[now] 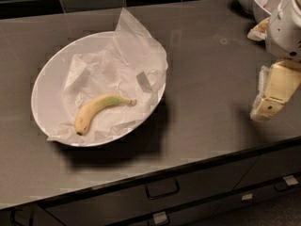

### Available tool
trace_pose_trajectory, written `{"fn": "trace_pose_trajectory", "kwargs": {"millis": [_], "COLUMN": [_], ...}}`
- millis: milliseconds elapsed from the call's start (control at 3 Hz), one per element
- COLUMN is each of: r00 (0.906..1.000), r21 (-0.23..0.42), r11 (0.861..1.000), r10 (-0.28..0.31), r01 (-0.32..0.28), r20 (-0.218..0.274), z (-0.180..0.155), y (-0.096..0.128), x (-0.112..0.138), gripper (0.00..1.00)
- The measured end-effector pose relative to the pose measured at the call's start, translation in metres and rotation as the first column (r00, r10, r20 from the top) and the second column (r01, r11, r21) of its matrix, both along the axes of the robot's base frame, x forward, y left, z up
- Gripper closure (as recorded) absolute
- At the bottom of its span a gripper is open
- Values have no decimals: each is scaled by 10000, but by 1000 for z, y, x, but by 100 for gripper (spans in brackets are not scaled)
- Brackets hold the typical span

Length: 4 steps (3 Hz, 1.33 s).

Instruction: Pick banana from white bowl

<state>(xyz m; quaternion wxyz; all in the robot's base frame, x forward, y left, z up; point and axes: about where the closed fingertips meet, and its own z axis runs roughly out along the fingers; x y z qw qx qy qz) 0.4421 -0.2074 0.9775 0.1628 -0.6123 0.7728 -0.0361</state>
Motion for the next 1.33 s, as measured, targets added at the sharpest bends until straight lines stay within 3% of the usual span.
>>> {"fn": "trace_pose_trajectory", "kwargs": {"millis": [333, 667, 1000, 1333], "r00": [9966, 9825, 9453, 9435], "r21": [-36, -28, -37, -34], "r11": [9966, 9827, 9459, 9447], "r10": [823, 1851, 3244, 3277], "r01": [-823, -1851, -3245, -3280], "r20": [66, 207, 346, 485], "z": [3, 15, 37, 40], "y": [30, 66, 111, 114], "x": [10, 15, 7, 8], "gripper": [0, 0, 0, 0]}}
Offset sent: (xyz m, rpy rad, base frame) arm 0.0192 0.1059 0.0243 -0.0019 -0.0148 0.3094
